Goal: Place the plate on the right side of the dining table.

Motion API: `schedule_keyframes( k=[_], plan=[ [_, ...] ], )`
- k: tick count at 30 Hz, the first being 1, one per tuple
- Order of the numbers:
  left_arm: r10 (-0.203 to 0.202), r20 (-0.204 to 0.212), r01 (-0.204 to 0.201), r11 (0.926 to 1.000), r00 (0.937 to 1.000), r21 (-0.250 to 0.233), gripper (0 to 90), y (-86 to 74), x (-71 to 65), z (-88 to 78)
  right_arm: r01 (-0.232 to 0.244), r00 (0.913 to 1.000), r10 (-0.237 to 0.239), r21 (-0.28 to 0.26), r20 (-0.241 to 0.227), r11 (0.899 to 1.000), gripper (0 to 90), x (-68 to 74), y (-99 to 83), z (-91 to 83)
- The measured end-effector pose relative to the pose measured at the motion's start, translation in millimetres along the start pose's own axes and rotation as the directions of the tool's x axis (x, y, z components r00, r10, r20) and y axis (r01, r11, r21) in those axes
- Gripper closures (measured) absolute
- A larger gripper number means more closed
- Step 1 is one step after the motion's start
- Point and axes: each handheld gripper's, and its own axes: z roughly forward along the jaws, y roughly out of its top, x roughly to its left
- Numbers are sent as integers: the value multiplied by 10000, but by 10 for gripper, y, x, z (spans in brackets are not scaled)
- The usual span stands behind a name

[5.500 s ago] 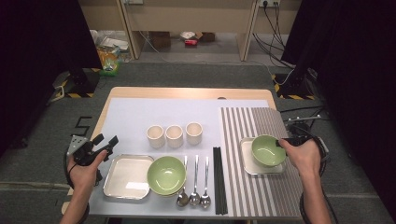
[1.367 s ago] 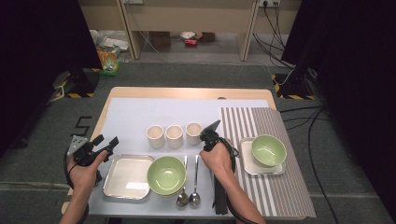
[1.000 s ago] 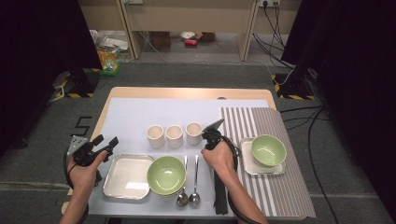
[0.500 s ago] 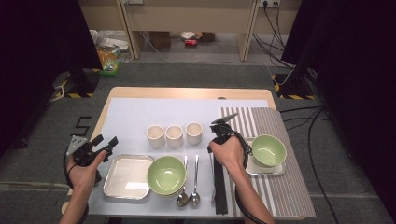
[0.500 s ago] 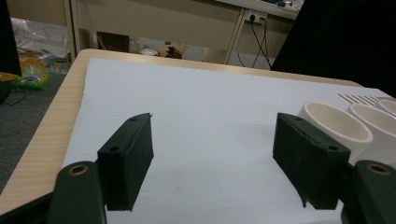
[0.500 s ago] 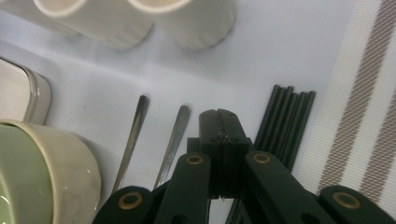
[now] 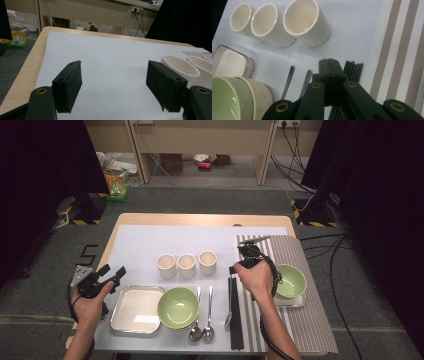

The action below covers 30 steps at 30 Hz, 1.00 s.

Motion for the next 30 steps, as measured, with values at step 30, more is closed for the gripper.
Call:
schedule_keyframes(
  k=[30],
  plan=[
    [-93, -99, 92, 9999, 9999, -107, 280, -9, 25, -36, 210, 9998, -215, -2551, 10, 9667, 900, -210, 105, -406]
  ],
)
